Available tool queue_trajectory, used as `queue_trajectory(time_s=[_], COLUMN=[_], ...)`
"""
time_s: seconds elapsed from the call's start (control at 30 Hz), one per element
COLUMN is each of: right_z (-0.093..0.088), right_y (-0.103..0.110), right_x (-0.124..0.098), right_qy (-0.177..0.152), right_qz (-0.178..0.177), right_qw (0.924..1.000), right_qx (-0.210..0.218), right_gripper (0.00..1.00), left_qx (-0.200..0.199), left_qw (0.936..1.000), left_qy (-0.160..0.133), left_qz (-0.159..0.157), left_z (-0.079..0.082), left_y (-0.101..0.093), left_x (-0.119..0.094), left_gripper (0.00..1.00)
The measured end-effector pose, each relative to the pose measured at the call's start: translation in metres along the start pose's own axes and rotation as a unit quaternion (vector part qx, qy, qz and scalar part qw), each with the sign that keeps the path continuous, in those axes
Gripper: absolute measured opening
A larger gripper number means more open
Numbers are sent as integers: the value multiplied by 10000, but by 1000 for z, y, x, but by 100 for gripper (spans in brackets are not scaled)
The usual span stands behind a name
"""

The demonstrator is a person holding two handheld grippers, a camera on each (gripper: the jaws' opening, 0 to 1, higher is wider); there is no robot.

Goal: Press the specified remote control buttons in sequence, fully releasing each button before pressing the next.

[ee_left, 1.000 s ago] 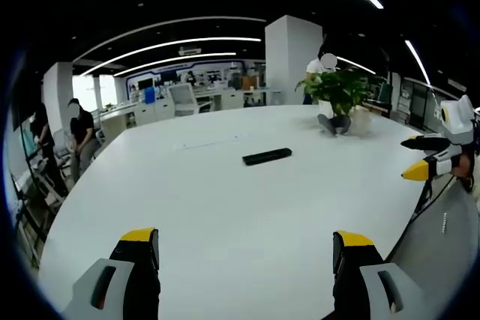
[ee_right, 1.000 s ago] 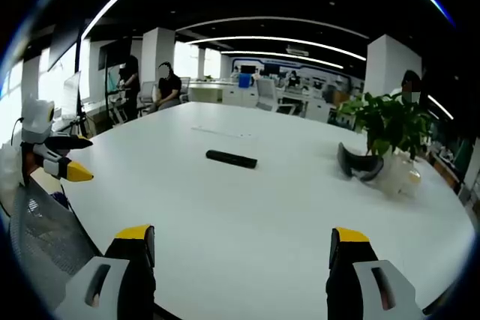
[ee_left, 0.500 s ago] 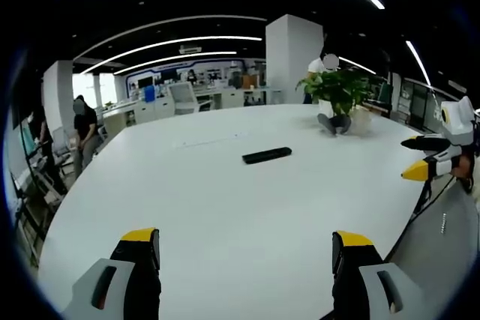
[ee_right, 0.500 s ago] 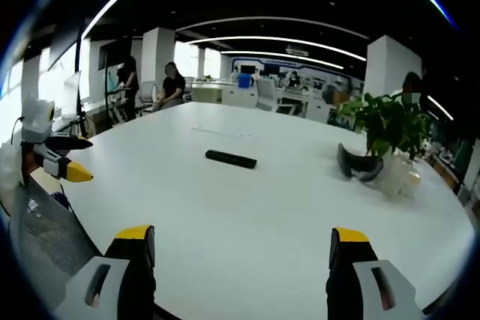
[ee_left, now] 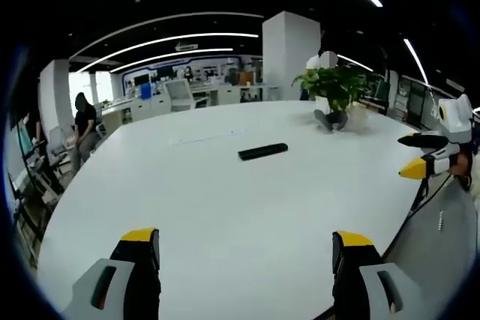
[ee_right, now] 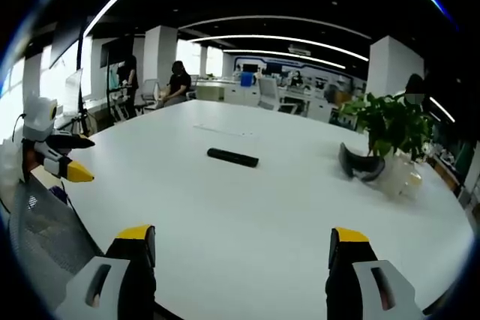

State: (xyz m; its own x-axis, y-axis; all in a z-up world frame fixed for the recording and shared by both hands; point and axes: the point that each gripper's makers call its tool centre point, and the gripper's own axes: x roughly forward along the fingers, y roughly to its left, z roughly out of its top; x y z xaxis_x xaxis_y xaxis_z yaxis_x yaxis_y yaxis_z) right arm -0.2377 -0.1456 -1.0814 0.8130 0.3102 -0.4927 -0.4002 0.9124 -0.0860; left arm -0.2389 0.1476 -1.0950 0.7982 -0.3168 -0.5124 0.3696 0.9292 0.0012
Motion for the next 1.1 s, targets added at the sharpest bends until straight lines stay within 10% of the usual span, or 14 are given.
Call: queue_trajectory(time_s=[1.1], right_z=[-1], right_y=[3], right_x=[0], right_qy=[32], right_qz=[66], right_qw=[10000], right_qx=[-20], right_gripper=[94], left_qx=[-85], left_qw=[9999], left_qy=[-21], left_qz=[133], left_z=[2], left_y=[7], left_x=[-2], left_gripper=[98])
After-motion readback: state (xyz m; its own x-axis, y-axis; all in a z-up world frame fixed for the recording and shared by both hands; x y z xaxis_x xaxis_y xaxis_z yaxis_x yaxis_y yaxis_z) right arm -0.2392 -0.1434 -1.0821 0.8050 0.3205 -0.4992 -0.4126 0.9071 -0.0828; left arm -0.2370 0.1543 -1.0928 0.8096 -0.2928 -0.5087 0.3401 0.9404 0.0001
